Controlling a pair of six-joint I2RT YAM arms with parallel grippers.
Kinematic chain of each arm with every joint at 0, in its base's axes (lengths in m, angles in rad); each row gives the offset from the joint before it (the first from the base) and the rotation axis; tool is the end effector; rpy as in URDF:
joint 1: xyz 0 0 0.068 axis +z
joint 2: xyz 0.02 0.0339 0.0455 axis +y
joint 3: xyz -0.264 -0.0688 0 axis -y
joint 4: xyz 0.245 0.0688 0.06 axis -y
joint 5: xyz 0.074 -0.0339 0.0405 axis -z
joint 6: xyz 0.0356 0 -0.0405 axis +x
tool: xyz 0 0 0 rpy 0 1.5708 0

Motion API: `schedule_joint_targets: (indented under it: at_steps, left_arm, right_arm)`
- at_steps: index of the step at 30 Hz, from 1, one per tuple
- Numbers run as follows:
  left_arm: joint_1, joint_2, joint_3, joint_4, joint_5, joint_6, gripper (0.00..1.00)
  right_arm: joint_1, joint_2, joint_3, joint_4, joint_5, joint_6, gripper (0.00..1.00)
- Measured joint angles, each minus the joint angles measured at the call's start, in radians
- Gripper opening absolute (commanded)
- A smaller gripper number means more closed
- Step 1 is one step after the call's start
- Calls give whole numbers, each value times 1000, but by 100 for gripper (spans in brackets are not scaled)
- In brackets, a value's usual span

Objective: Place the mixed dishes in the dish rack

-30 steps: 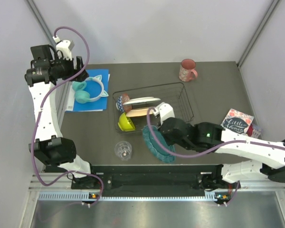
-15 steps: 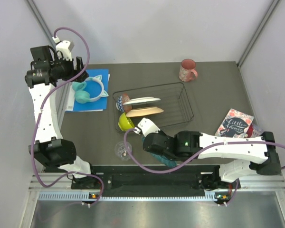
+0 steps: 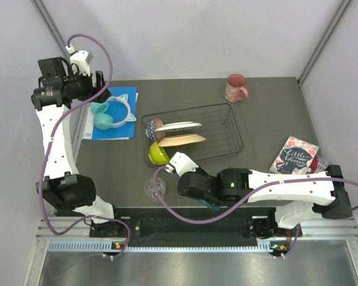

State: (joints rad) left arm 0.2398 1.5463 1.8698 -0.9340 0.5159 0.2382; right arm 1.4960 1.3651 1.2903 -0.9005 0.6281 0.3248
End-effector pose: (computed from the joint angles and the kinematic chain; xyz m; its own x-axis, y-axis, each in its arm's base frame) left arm 0.3080 0.0572 0.4520 -0.4973 0.0897 -0.8630 0.3122 0.9465 -0.0815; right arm 0.0412 0.2702 0.3283 -0.3083 -0.6582 -0.6868 -0.7216 0.6322 -0.2820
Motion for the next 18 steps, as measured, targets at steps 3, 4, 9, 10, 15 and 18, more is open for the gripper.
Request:
schedule_joint_targets:
  at_steps: [3, 4, 9, 10, 15, 18]
  left_arm:
    - [0, 0, 0, 0, 0, 0, 79]
    - [0, 0, 0, 0, 0, 0, 79]
    - [0, 0, 0, 7, 0, 0, 79]
    - [0, 0, 0, 8, 0, 0, 79]
    - [0, 0, 0, 13, 0, 0, 79]
    - [0, 0, 0, 15, 0, 0, 79]
  right_arm:
    - [1, 0, -2, 3, -1, 7, 2]
    - [1, 0, -3, 6, -1, 10, 4]
    - [2, -3, -19, 41, -1, 18, 9]
    - [2, -3, -21, 47, -1, 18, 11]
    - [6, -5, -34, 73, -18, 26, 19]
    - [9, -4, -49, 84, -44, 35, 24]
